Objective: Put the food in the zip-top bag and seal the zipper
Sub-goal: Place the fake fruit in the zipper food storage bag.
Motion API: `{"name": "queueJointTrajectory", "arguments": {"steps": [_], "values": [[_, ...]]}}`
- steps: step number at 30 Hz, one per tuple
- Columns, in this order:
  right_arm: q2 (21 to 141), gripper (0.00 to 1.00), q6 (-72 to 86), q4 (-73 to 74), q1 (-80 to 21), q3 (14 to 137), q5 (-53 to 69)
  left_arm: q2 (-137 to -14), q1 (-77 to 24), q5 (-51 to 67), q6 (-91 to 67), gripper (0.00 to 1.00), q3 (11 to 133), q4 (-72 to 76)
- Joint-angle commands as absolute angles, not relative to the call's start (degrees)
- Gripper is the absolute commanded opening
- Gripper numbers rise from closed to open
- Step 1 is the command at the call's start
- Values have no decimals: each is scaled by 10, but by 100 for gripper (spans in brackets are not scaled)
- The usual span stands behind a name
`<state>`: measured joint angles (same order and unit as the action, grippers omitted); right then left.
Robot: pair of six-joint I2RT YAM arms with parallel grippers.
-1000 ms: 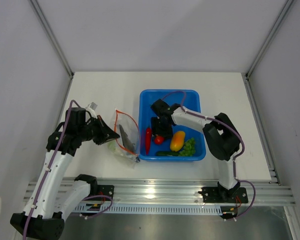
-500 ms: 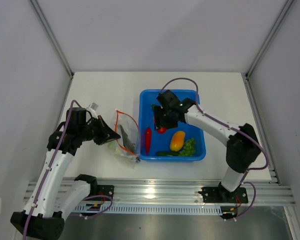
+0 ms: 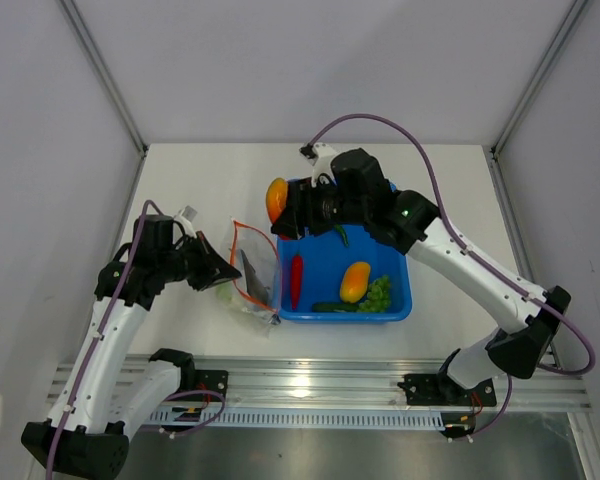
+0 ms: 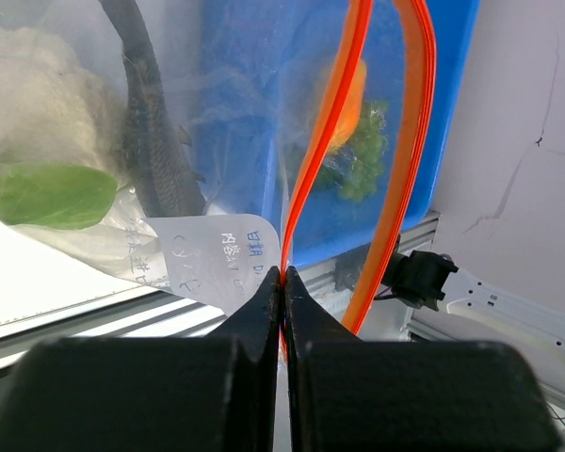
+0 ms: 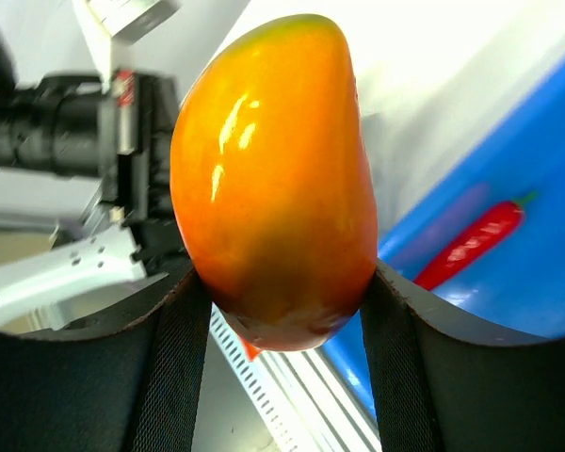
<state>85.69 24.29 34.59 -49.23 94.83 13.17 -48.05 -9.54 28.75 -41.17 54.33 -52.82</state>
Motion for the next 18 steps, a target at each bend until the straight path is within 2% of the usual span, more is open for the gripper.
{"name": "queueJointTrajectory", "arguments": {"steps": [1,8,11,12,14,16,18], "values": [[874,3,226,323,-522,968,176,-471,-91,297,-421,1,555,-529],[903,8,206,345,-545,993,185,-457,-91,292,-425,1,552,-533],[916,15,204,352,-545,998,194,-452,-91,292,-427,1,550,-533],[919,26,201,356,-546,1004,197,-451,-91,291,-428,1,548,-533],[930,40,193,367,-546,1013,206,-448,-91,292,-429,1,547,-531],[948,60,190,376,-547,1030,235,-447,-91,292,-430,1,546,-530],[954,62,182,379,-550,1035,250,-449,-91,293,-431,1,546,-530]]}}
